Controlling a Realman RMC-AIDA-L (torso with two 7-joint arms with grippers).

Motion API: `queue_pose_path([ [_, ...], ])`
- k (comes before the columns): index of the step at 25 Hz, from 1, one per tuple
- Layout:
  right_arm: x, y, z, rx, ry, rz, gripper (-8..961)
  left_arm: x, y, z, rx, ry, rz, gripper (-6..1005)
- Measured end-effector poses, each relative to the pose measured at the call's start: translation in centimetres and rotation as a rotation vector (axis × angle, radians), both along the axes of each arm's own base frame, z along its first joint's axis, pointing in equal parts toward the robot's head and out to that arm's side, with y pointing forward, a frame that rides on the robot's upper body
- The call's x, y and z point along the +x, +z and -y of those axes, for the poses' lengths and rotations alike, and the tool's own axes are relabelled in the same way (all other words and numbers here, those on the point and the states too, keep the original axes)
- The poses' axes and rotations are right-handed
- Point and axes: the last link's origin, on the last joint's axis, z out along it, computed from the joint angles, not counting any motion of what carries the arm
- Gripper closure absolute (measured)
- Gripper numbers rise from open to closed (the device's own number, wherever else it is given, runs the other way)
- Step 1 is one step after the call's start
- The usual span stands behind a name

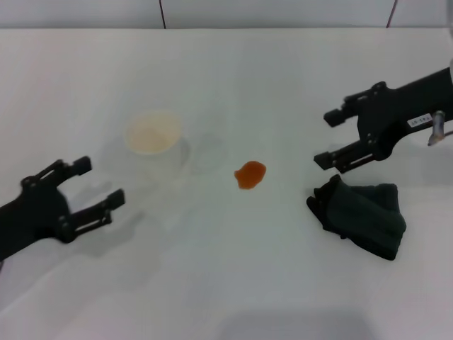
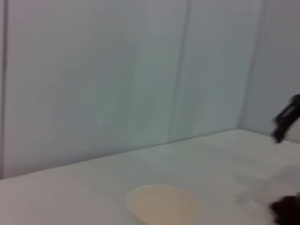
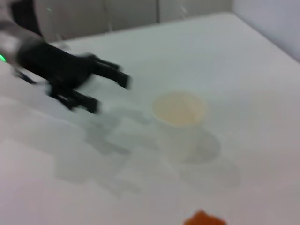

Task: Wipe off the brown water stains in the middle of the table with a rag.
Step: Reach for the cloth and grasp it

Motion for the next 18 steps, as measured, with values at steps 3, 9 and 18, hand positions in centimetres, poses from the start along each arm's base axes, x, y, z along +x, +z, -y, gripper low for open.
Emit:
queue_pose_path([
  [3,0.5,-0.4,0.1,-0.005,-0.091,0.06,159,0.1,1.7,1.2,-0.055,-0.013,-0.011,120],
  [9,-0.2,-2.0,0.1,0.007,-0.215,0.277,159,1.8,4.2,2.6,-0.238,-0.08,-0.082,120],
  [18,-1.8,-4.1,1.3,0.027,-0.287,0.471,159,5.3,5.8,1.2,-0.419,-0.199,-0.248,120],
])
